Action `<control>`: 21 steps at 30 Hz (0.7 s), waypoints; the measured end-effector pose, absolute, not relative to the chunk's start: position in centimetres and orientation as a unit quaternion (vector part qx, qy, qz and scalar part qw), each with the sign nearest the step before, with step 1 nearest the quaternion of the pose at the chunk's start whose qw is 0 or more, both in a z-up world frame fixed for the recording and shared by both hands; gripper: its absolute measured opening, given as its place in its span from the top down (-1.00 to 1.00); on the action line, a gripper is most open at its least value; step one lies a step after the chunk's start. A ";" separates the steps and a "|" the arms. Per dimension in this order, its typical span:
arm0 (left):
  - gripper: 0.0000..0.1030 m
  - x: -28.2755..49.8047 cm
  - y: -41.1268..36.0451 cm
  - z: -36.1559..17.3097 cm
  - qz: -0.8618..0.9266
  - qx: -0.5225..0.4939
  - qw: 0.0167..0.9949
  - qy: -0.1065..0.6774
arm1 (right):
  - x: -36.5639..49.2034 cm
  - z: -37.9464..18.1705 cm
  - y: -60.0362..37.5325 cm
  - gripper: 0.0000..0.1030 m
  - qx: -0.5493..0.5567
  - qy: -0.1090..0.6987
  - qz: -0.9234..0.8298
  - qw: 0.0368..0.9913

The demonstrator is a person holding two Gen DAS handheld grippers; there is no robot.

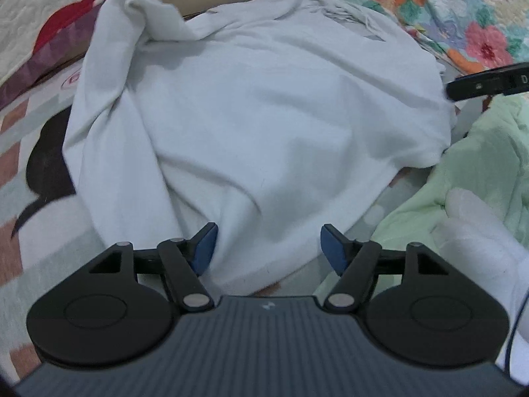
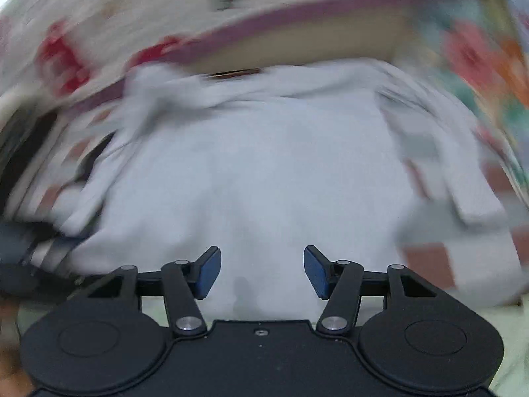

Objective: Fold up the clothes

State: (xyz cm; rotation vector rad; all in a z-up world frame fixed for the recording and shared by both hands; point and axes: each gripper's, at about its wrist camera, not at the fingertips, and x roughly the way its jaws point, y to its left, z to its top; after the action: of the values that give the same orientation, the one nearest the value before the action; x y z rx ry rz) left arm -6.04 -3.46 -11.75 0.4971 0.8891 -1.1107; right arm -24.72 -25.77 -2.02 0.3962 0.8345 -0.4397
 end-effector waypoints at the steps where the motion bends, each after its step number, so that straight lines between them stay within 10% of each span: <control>1: -0.31 -6.3 -3.3 -11.7 -0.501 0.233 0.731 0.401 | -26.2 -2.4 -26.8 -0.21 0.182 0.389 -0.220 0.876; 10: -0.15 -8.7 -5.0 -12.8 -0.465 0.312 0.739 0.375 | -33.3 -7.5 -30.8 -0.07 0.061 0.362 -0.225 0.903; 12: 0.72 -7.8 -5.4 -12.5 -0.446 0.302 0.750 0.384 | -33.4 -8.0 -30.9 0.04 0.066 0.373 -0.202 0.903; 13: 0.81 -7.3 -5.7 -12.4 -0.429 0.314 0.755 0.385 | -33.4 -8.3 -31.0 0.04 0.076 0.378 -0.189 0.903; 21: 0.83 -4.7 -7.6 -7.7 -0.449 0.254 0.783 0.348 | -30.4 -9.5 -29.3 0.25 -0.044 0.425 -0.139 0.894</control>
State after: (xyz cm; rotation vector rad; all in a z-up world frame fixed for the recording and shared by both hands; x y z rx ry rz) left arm -4.67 -7.58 -7.73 0.5481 0.7507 -0.9684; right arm -30.44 -29.35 -9.47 -0.0916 0.8807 -0.2881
